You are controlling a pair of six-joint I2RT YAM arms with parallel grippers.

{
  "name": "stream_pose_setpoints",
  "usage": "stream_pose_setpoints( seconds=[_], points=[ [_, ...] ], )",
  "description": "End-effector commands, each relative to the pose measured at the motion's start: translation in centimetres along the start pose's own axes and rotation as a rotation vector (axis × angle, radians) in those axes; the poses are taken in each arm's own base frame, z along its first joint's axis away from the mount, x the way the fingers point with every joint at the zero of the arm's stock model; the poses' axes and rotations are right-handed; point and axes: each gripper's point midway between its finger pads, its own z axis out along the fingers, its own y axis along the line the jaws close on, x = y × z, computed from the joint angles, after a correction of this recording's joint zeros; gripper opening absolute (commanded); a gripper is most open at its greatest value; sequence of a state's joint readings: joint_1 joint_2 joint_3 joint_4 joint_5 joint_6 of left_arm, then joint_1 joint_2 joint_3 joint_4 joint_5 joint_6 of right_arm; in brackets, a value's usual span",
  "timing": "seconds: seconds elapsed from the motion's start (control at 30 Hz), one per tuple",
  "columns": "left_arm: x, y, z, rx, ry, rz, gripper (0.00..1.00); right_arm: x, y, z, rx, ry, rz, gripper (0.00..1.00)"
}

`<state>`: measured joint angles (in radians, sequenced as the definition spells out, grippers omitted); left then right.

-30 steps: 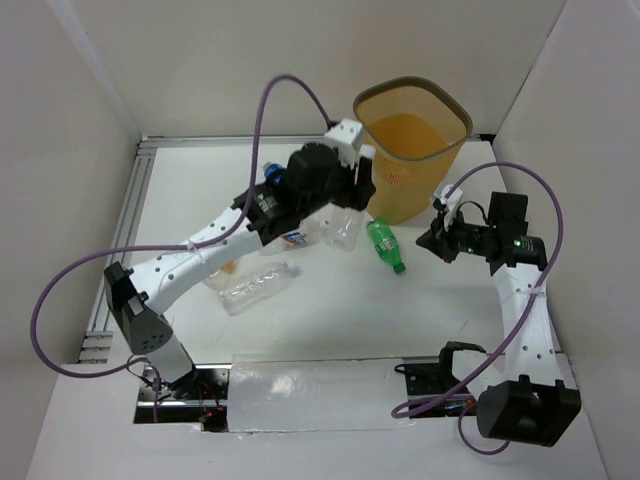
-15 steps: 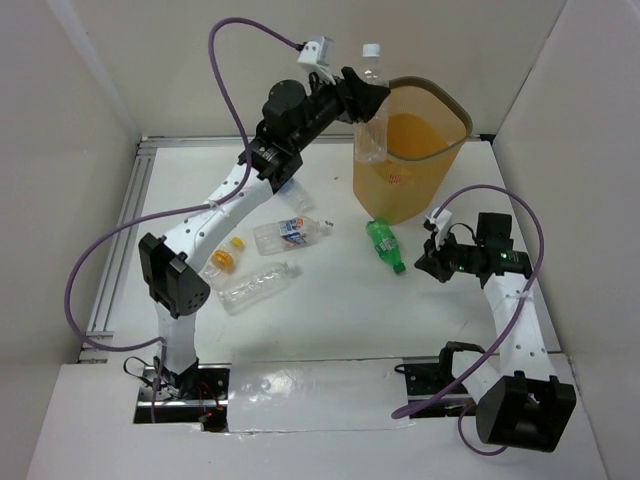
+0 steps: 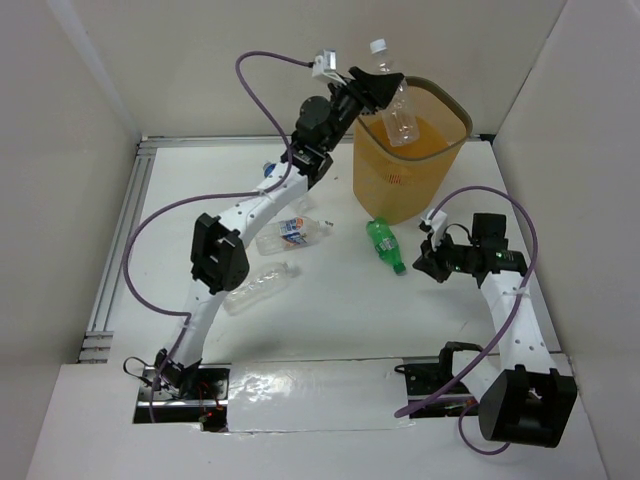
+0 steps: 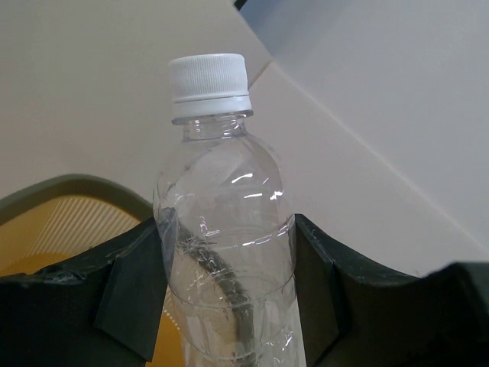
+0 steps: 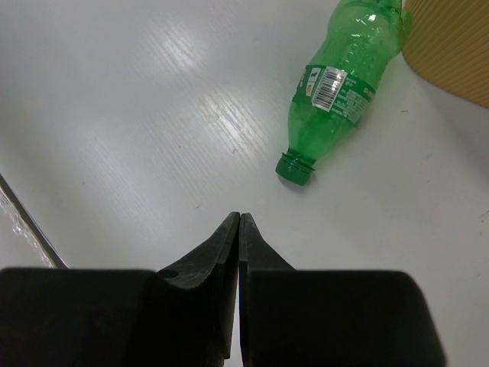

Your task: Put the plastic bottles in the bin

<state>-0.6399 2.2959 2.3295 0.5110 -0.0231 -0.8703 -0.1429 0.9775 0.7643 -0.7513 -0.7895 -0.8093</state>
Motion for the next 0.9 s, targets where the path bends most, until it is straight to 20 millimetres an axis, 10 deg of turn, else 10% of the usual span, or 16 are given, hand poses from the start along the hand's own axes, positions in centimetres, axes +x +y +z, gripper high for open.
stream_pose_setpoints(
  seconds=[0.0,0.2,0.23,0.6,0.87],
  points=[
    [-2.7,-2.5,0.8,0.024,-0.167,0.016,0.18,-0.1,-0.4,0.4,0.011,-0.012,-0.042,0.08],
    [0.0,-0.2,1.1,-0.045,-0.143,0.090,0.38,-0.1,-0.7,0.4,0.027,-0.016,-0.047,0.14],
    [0.3,-0.7,1.1,-0.041,-0.137,0.109,0.57,-0.3,-0.8,0.4,0.032,-0.021,-0.053,0.21],
    [2.2,1.1,1.1,-0.081,-0.063,0.200,0.96,0.8,-0.8,1.4,-0.003,0.002,-0.003,0.61],
    [1.1,-0.3,0.6,-0.065,-0.036,0.262,1.00,0.3,-0.7,2.7,-0.011,-0.018,0.010,0.76]
  ],
)
